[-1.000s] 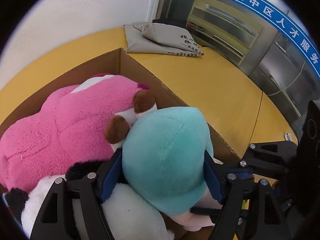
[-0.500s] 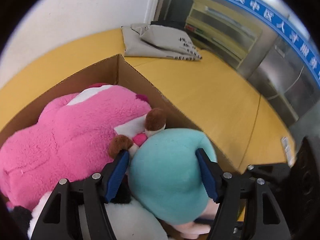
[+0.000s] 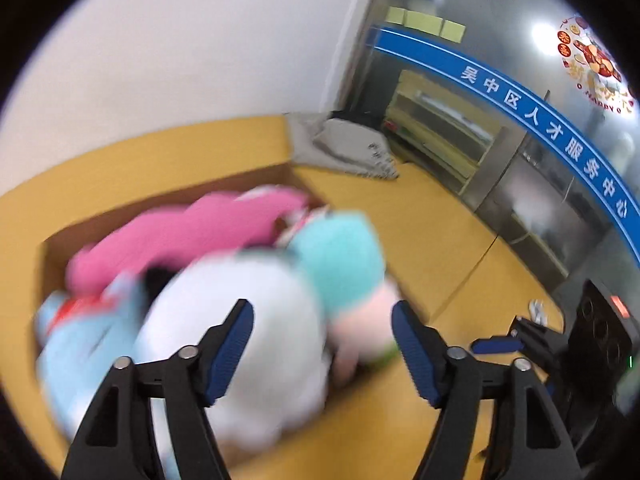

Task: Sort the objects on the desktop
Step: 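Open both grippers to release the plush and withdraw, then move the right gripper to the clear phone case and close on its rim, then lift the phone case with the right gripper and drop it into the box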

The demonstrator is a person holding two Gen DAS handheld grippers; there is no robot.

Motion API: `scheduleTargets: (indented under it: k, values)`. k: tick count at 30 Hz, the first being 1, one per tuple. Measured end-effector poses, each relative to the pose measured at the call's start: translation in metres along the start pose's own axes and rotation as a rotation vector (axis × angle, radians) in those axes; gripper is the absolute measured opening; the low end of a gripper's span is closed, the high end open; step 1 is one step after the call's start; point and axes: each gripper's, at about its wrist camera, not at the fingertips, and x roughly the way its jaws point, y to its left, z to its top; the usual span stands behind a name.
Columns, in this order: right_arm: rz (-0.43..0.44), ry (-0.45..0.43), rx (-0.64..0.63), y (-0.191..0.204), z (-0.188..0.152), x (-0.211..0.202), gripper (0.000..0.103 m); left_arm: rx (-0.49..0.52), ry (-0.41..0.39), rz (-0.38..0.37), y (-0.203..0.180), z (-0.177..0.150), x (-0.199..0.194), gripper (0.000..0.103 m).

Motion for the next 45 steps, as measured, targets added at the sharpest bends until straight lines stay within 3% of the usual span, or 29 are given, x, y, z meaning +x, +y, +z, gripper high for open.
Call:
scheduleTargets:
  k: [4,10,12,14,16,22,28,34,35,36,39,45]
  values:
    - [0.101,0.056,-0.124,0.061,-0.030,0.005,0.103,-0.107,0.064,0.016,0.022,-0.101,-0.057,0.076]
    - [0.225,0.135,-0.301,0.145,-0.067,0.022,0.101,-0.313,0.133,-0.028,0.022,-0.242,-0.090,0.076]
    - [0.221,0.170,-0.296,0.148,-0.058,0.051,0.094,-0.364,0.125,-0.067,0.014,-0.273,-0.094,0.076]
    - [0.233,0.231,-0.280,0.148,-0.056,0.073,0.069,-0.392,0.117,-0.087,0.006,-0.290,-0.093,0.076]
    - [0.197,0.251,-0.311,0.146,-0.062,0.087,0.062,-0.410,0.118,-0.105,-0.004,-0.306,-0.090,0.076]
    - [0.113,0.281,-0.248,0.148,-0.093,0.057,0.057,-0.395,0.139,-0.155,-0.019,-0.318,-0.068,0.076]
    - [-0.018,0.263,-0.061,0.137,-0.134,0.004,0.027,-0.457,0.156,-0.158,-0.009,-0.325,-0.053,0.076]
    - [-0.124,0.223,0.053,0.134,-0.153,-0.015,0.019,-0.499,0.129,-0.121,0.007,-0.312,-0.048,0.076]
    - [-0.134,0.216,0.067,0.133,-0.152,-0.014,0.015,-0.499,0.129,-0.105,0.010,-0.309,-0.046,0.072]
    - [-0.144,0.210,0.081,0.133,-0.150,-0.012,0.013,-0.499,0.130,-0.088,0.013,-0.305,-0.045,0.060]
    - [-0.177,0.198,0.083,0.131,-0.148,-0.010,0.009,-0.466,0.168,0.021,0.012,-0.303,-0.042,0.014]
    - [-0.177,0.160,0.113,0.128,-0.147,-0.014,0.008,-0.516,0.137,0.039,0.012,-0.297,-0.046,0.009]
